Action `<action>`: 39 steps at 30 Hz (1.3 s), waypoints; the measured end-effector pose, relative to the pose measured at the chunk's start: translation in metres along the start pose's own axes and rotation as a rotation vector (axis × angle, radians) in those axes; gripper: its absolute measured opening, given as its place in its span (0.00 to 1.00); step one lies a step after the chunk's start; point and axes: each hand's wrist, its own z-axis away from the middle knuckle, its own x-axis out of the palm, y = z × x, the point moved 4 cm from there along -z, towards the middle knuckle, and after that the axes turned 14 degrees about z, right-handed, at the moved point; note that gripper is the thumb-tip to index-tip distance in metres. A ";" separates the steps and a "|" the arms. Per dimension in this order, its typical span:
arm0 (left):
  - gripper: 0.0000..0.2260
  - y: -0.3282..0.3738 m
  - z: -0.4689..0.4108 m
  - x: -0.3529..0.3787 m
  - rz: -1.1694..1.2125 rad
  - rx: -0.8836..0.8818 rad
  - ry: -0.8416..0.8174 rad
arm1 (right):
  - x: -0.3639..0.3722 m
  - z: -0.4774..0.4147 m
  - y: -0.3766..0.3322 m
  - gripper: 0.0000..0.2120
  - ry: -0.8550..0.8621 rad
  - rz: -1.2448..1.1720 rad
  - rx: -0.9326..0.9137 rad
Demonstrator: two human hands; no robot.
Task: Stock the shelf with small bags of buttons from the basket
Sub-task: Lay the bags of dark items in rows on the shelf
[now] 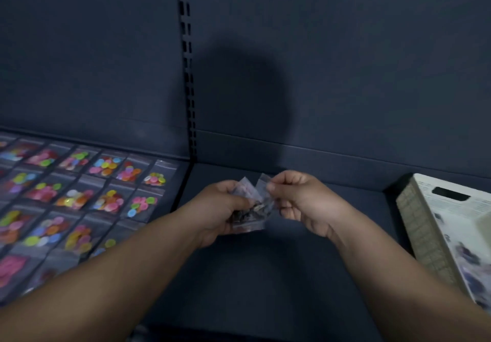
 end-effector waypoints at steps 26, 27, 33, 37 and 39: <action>0.05 0.011 -0.003 -0.057 0.138 0.188 0.341 | 0.027 -0.052 0.014 0.09 0.088 0.533 0.016; 0.05 0.011 -0.002 -0.059 0.133 0.186 0.342 | 0.024 -0.054 0.015 0.10 0.168 0.738 -0.026; 0.04 0.013 -0.003 -0.059 0.100 0.178 0.317 | 0.043 -0.038 0.015 0.16 0.217 1.176 -0.558; 0.05 0.013 -0.004 -0.060 0.098 0.167 0.316 | 0.052 -0.041 0.033 0.23 0.034 1.302 -0.493; 0.05 0.014 -0.005 -0.060 0.091 0.166 0.319 | 0.050 -0.045 0.033 0.24 0.015 1.310 -0.492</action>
